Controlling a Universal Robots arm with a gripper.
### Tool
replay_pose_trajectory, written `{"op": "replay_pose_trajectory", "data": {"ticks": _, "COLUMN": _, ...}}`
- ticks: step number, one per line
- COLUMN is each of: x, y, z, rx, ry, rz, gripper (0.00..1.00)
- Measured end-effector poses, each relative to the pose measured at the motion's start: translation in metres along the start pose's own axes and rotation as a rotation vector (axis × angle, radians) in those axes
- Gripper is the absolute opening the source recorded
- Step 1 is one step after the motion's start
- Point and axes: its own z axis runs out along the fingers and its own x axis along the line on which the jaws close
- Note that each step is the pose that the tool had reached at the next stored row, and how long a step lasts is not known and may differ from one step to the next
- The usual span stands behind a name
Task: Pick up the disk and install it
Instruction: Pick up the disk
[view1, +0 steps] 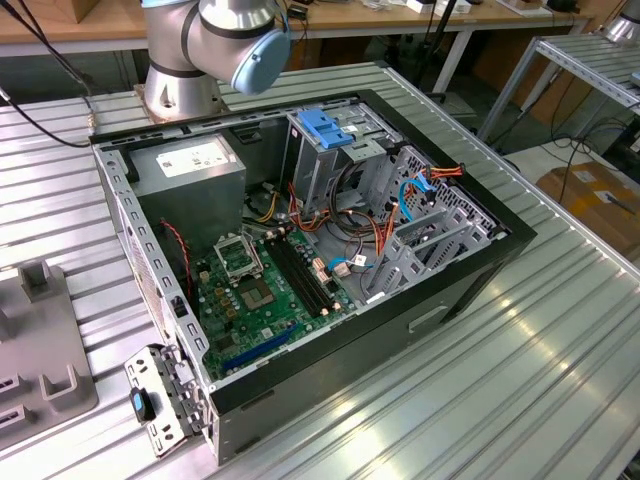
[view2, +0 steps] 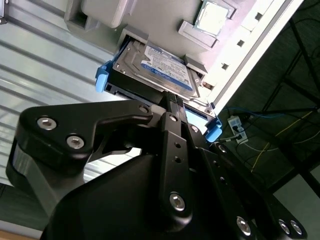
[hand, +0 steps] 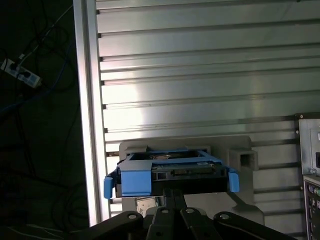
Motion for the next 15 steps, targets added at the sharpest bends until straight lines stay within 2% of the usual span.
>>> {"op": "replay_pose_trajectory", "data": {"ticks": 10, "x": 0.0, "y": 0.0, "z": 0.0001, "rx": 0.0007, "ry": -0.0003, "rz": -0.012, "gripper": 0.11}}
{"op": "replay_pose_trajectory", "data": {"ticks": 12, "x": 0.0, "y": 0.0, "z": 0.0, "rx": 0.0006, "ry": -0.0005, "rz": -0.026, "gripper": 0.11}}
{"op": "replay_pose_trajectory", "data": {"ticks": 15, "x": 0.0, "y": 0.0, "z": 0.0, "rx": 0.0002, "ry": -0.0012, "rz": -0.077, "gripper": 0.11}}
